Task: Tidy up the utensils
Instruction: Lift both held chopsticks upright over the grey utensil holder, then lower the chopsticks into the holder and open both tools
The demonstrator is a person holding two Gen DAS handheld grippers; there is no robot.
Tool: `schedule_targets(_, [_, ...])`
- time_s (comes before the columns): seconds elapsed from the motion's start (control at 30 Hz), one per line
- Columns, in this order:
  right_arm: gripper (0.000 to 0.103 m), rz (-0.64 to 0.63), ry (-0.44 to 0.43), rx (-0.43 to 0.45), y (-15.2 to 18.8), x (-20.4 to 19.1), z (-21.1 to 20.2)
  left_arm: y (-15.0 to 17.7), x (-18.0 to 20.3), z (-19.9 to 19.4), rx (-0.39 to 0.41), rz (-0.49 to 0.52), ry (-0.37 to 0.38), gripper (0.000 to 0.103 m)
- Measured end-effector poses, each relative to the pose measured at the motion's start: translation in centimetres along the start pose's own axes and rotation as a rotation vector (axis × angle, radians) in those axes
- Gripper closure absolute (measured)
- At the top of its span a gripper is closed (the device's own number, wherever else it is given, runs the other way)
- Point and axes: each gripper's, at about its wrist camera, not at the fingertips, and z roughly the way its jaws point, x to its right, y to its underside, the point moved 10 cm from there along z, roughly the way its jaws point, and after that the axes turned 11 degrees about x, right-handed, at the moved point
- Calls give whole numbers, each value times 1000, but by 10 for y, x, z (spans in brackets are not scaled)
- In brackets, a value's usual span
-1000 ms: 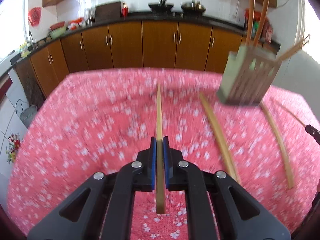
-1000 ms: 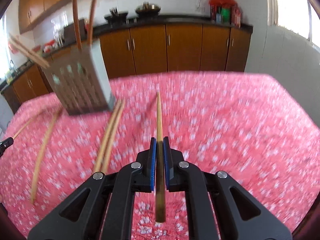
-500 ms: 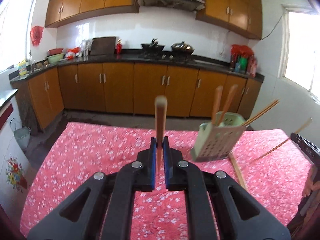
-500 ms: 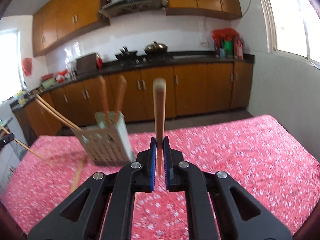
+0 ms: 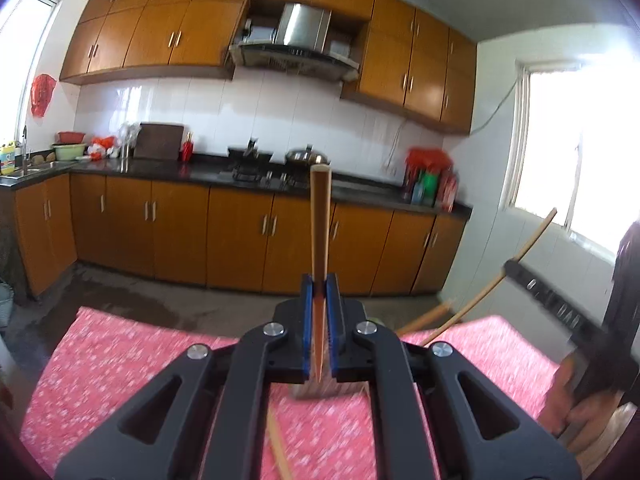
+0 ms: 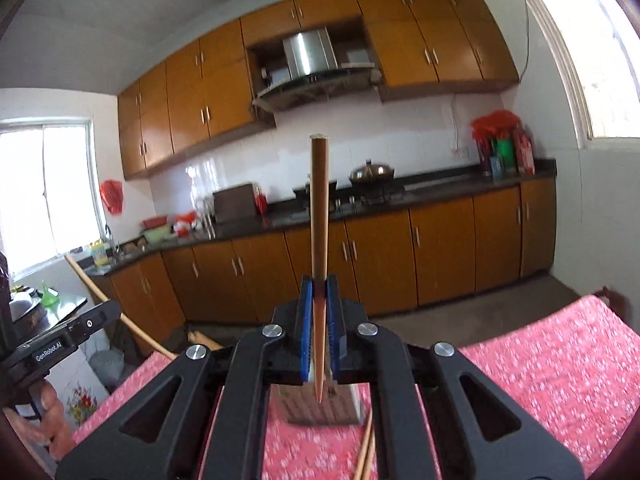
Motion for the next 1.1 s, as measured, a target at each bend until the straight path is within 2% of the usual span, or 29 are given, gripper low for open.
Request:
schedule_targets(0.13, [95, -4, 24, 39, -3, -1, 25, -20, 13, 22, 64, -23, -6, 95])
schedule_targets(0.27, [95, -11, 42, 26, 9, 2, 47, -12, 17, 50, 68, -18, -26, 95])
schedule_targets(0.43, [95, -5, 43, -47, 38, 6, 73, 26, 9, 86, -9, -18, -52, 95])
schedule_targets(0.6, [95, -21, 35, -81, 54, 1, 75, 47, -3, 98, -65, -52, -56, 95])
schedule_targets(0.73, [93, -27, 44, -81, 52, 2, 72, 44, -9, 94, -59, -62, -57, 94])
schedule_targets(0.87, [93, -32, 48, -68, 44, 1, 66, 32, -11, 86, -36, -67, -54, 88])
schedule_targets(0.9, [93, -34, 51, -57, 39, 2, 62, 27, -12, 80, -24, -71, -56, 87])
schedule_targets(1.0, [82, -36, 74, -22, 27, 8, 44, 12, -17, 58, 22, -80, -61, 83])
schedule_targets(1.1, [82, -33, 125, -19, 24, 29, 23, 6, -38, 29, 53, -88, -98, 78])
